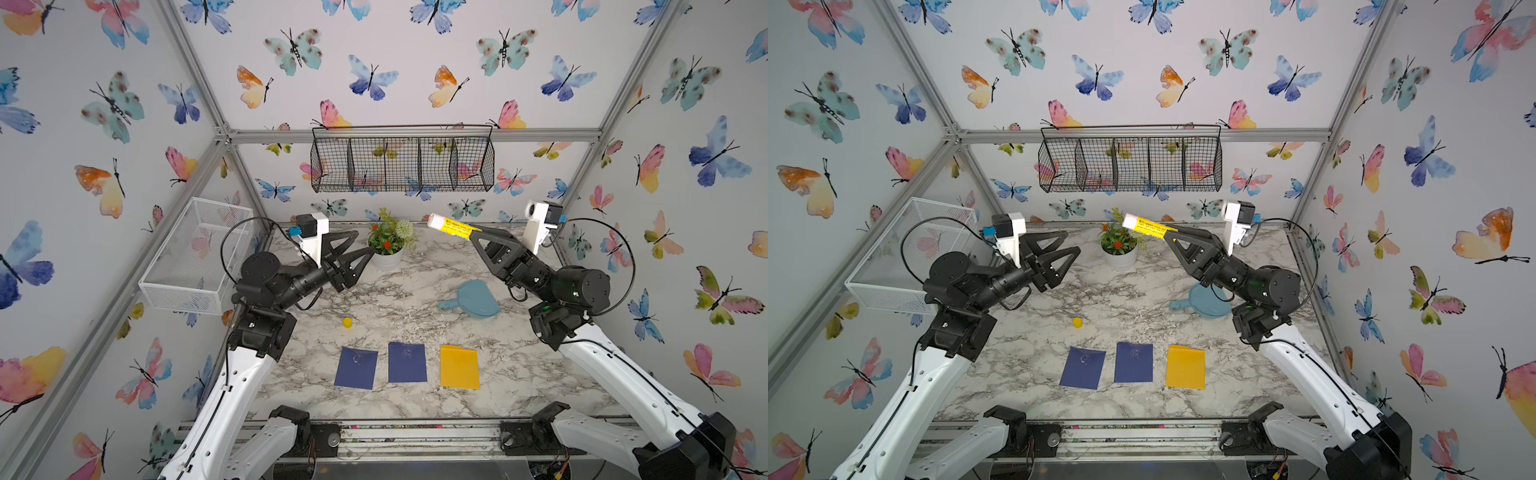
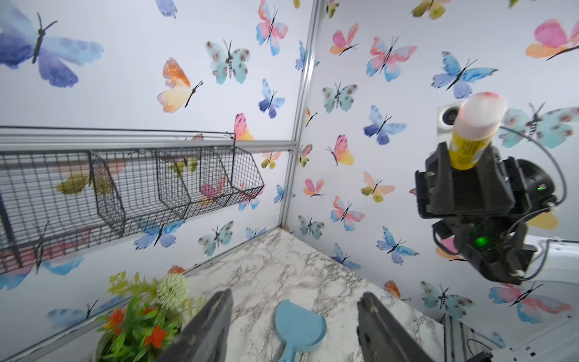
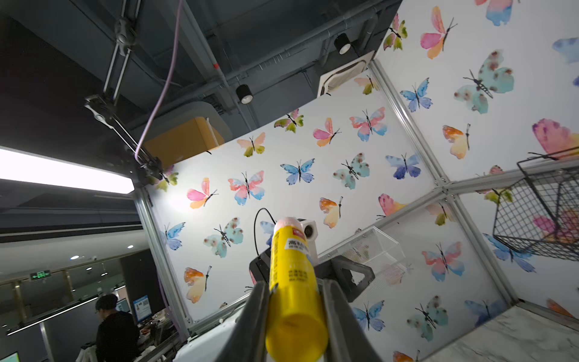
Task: Seal the envelope with a glue stick
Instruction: Unscrew the glue stick.
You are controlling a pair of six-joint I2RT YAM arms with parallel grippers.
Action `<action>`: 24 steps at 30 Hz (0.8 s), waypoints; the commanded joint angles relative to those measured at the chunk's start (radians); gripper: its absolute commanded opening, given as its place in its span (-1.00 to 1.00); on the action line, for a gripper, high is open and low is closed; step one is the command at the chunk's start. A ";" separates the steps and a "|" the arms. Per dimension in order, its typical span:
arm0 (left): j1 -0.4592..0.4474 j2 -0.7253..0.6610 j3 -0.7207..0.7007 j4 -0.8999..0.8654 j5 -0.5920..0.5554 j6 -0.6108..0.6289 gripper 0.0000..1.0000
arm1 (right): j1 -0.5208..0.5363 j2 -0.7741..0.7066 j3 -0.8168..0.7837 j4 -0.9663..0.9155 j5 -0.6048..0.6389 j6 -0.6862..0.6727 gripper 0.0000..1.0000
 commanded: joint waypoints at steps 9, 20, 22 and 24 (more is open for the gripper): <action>-0.355 0.052 0.074 0.428 -0.081 0.121 0.37 | 0.088 0.110 0.096 0.323 -0.008 0.162 -0.94; -0.467 0.178 0.124 0.671 -0.183 0.105 0.27 | 0.199 0.232 0.190 0.404 0.019 0.165 -0.95; -0.475 0.193 0.137 0.702 -0.172 0.103 0.23 | 0.211 0.244 0.195 0.412 0.021 0.166 -0.94; -0.482 0.207 0.152 0.711 -0.177 0.104 0.19 | 0.220 0.251 0.200 0.413 0.018 0.165 -0.94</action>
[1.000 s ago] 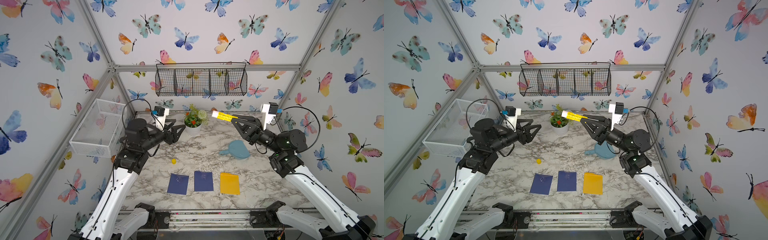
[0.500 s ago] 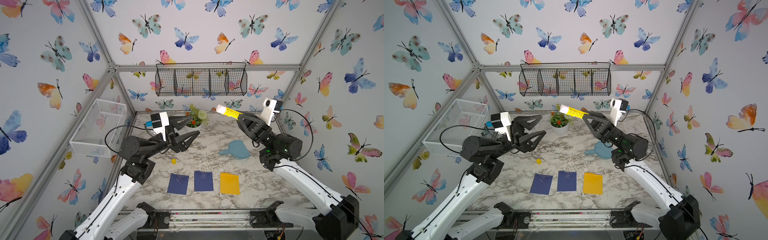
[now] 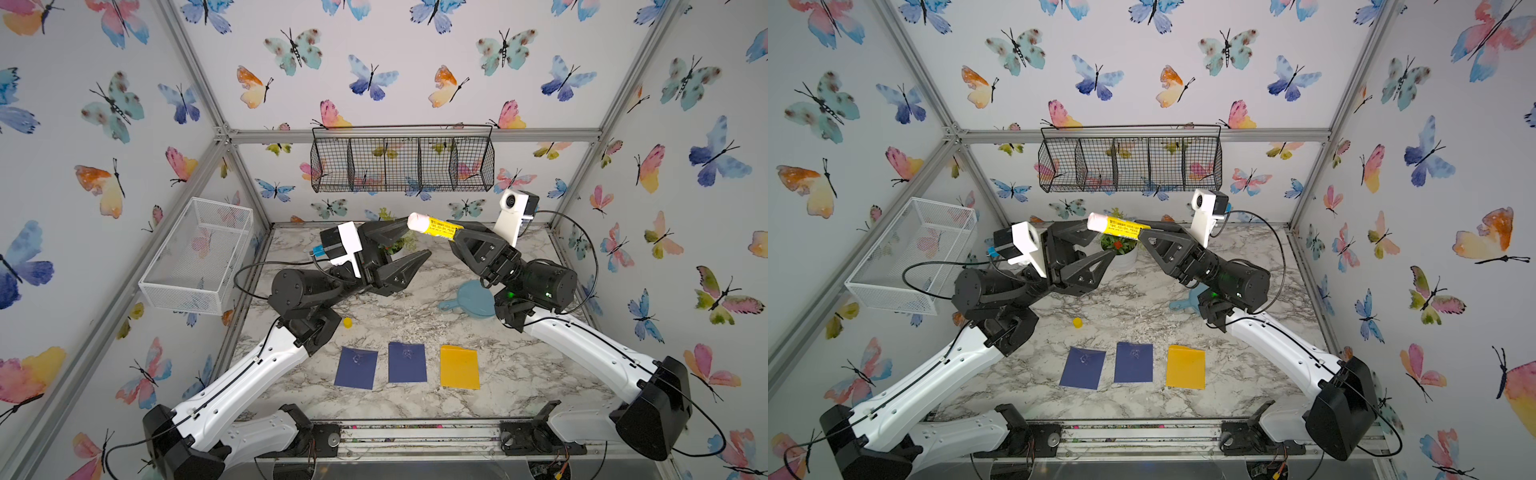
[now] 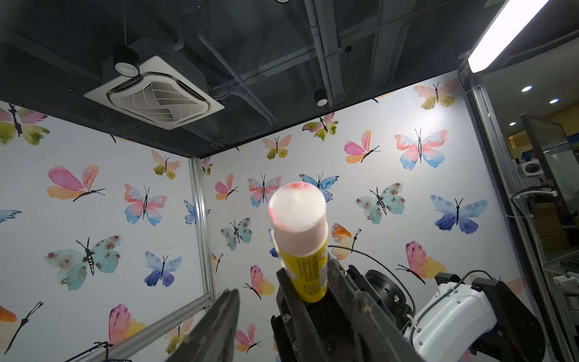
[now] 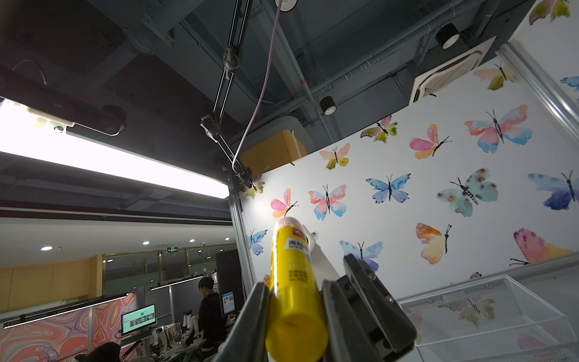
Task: Seal the envelope with a glue stick
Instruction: Unscrew the glue stick.
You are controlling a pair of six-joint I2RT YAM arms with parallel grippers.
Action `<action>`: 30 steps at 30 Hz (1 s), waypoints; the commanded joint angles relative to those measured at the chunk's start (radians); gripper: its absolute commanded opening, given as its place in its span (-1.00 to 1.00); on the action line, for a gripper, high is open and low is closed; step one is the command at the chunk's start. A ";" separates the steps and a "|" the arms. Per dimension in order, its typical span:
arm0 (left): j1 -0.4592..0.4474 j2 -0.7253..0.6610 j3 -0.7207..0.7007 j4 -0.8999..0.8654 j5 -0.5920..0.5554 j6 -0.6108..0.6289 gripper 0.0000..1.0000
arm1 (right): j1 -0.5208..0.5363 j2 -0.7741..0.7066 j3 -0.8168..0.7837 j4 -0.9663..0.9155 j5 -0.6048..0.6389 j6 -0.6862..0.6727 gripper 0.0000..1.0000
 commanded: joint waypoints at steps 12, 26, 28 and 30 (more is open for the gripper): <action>-0.016 0.038 0.058 0.133 -0.031 -0.011 -0.09 | 0.040 0.020 0.043 0.068 0.008 0.010 -0.94; -0.016 0.053 0.074 0.140 -0.025 -0.015 -0.28 | 0.059 0.028 0.040 0.068 0.006 0.011 -0.94; -0.016 0.055 0.076 0.139 -0.025 -0.015 -0.28 | 0.061 0.028 0.038 0.067 0.005 0.010 -0.94; -0.016 0.055 0.080 0.139 -0.017 -0.016 -0.28 | 0.064 0.028 0.038 0.062 0.005 0.009 -0.94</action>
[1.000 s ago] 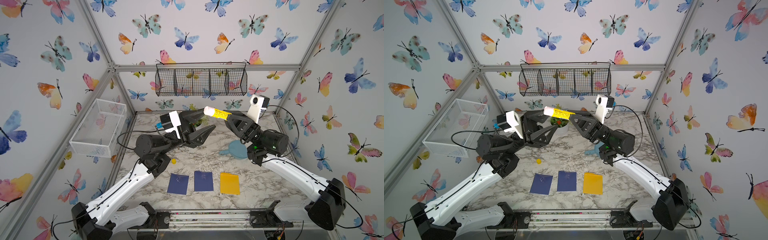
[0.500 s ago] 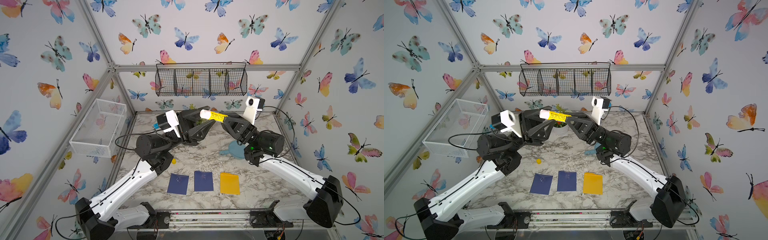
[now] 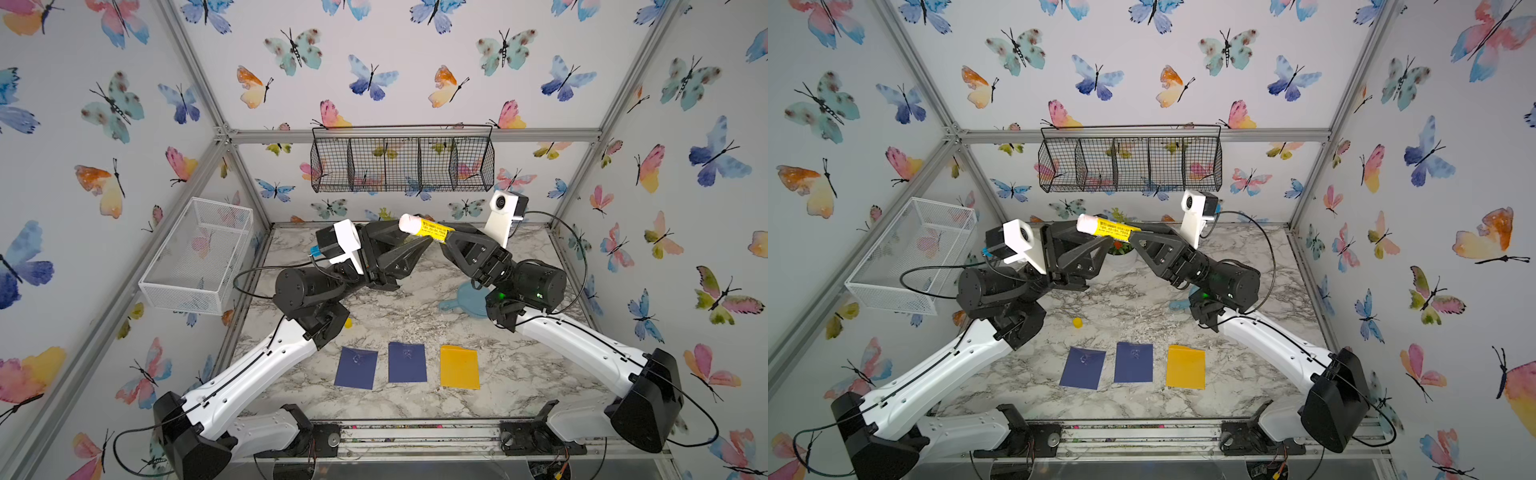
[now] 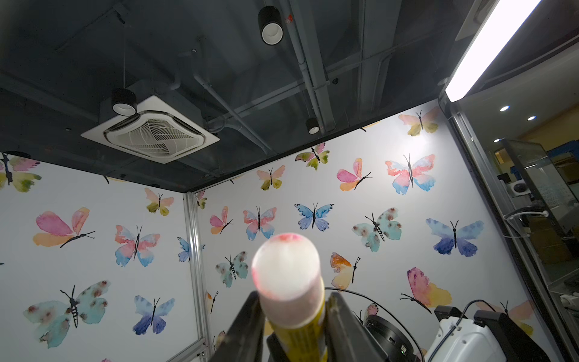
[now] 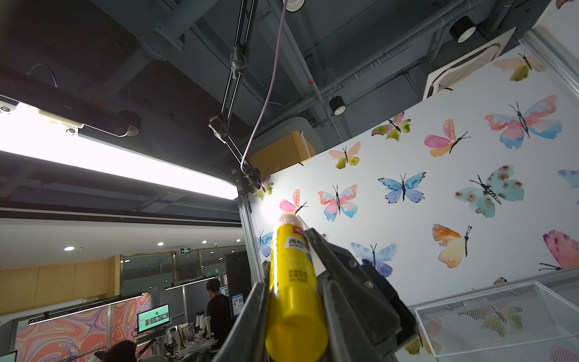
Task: Seal the envelope with a glue stick
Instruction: Unscrew the glue stick.
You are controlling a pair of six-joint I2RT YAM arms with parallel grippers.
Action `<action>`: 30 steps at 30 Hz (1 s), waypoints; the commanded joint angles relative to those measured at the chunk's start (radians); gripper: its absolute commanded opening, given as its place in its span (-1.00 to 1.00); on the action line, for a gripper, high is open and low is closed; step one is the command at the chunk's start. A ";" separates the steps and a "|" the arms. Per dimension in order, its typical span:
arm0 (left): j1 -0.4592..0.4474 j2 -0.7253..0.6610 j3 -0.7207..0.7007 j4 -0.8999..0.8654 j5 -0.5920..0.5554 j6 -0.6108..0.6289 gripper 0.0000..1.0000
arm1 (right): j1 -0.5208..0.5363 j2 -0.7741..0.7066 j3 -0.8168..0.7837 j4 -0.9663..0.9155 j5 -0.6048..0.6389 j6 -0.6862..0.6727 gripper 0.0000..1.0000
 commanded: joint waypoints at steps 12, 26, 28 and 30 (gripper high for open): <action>-0.002 0.017 0.033 0.031 -0.003 -0.018 -0.28 | 0.023 -0.001 0.018 0.033 -0.019 -0.002 -0.94; -0.003 0.017 0.025 0.042 -0.020 -0.027 -0.73 | 0.025 -0.008 0.003 0.033 -0.021 -0.018 -0.95; -0.003 0.011 0.022 0.042 -0.057 -0.039 -0.74 | 0.025 -0.020 -0.006 0.016 -0.015 -0.055 -0.70; -0.003 0.001 0.022 0.039 -0.077 -0.061 -0.75 | 0.025 -0.047 -0.023 -0.038 -0.019 -0.125 -0.18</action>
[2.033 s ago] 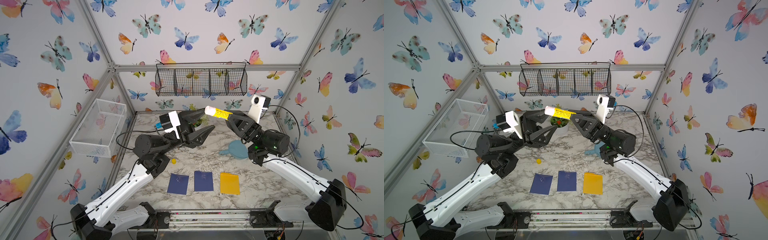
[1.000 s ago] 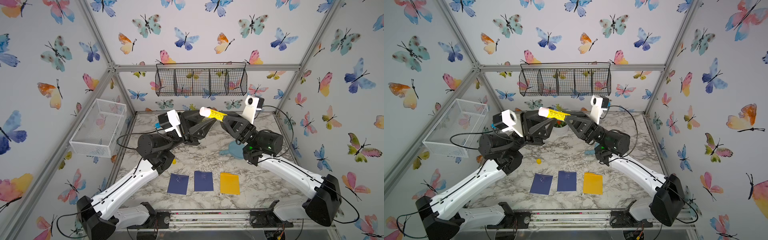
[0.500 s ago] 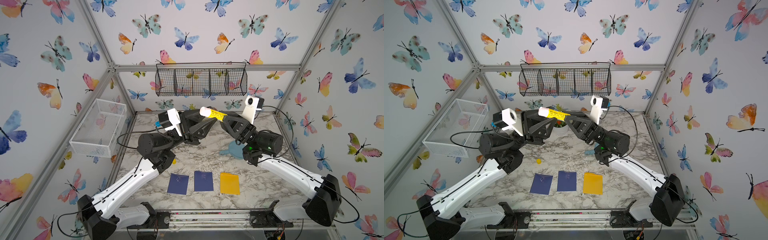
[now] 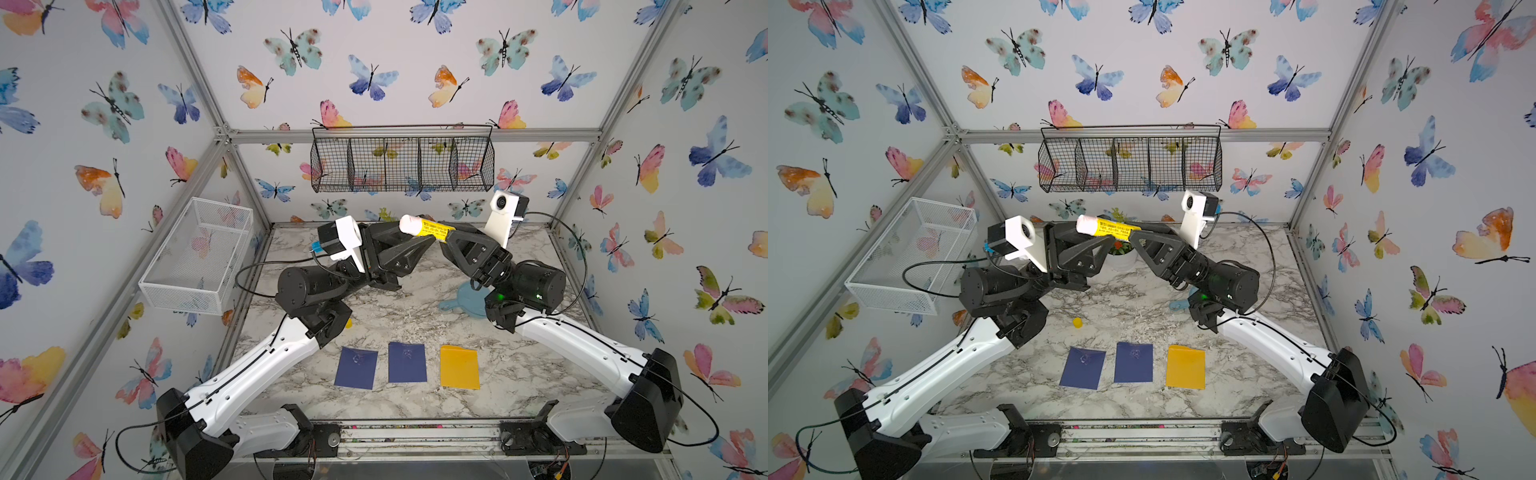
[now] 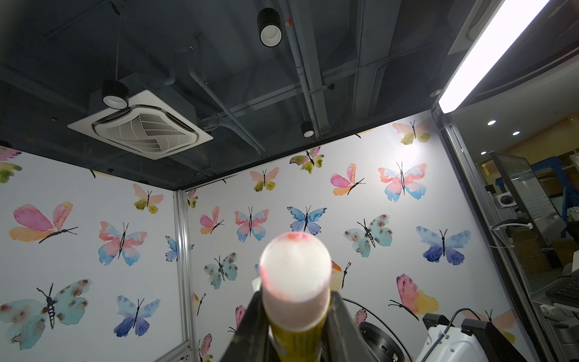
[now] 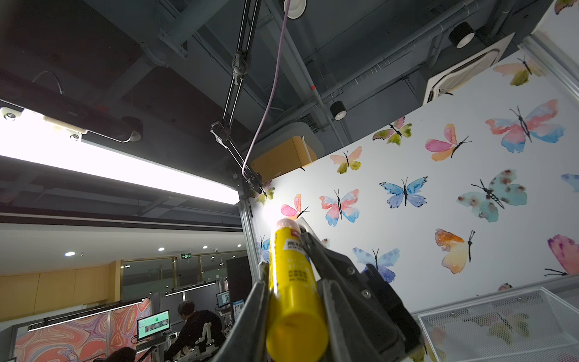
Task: Seal the envelope with a glue stick
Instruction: Unscrew the glue stick.
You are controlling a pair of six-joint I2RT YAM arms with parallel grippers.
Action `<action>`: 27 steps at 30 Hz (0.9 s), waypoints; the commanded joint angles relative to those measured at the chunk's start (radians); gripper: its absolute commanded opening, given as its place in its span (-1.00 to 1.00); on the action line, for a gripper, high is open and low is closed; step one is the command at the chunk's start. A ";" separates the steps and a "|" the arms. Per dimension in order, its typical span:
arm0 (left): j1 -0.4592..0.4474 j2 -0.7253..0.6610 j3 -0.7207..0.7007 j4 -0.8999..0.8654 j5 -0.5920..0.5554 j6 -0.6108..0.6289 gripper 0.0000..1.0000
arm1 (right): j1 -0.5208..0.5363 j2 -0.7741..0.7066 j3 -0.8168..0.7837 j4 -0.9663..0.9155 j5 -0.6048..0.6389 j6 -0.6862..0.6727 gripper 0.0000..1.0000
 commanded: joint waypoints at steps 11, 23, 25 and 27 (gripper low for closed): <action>0.010 -0.075 0.105 -0.204 -0.113 -0.215 -0.86 | 0.013 -0.225 0.050 -0.576 -0.043 -0.794 0.41; 0.010 -0.072 0.091 -0.105 -0.121 -0.589 -0.98 | 0.013 -0.213 0.106 -0.547 -0.043 -1.329 0.33; 0.010 -0.072 0.085 -0.093 -0.130 -0.606 -0.98 | 0.013 -0.191 0.132 -0.558 -0.032 -1.358 0.32; 0.010 -0.072 0.084 -0.097 -0.138 -0.607 -0.99 | 0.013 -0.163 0.159 -0.563 -0.039 -1.361 0.31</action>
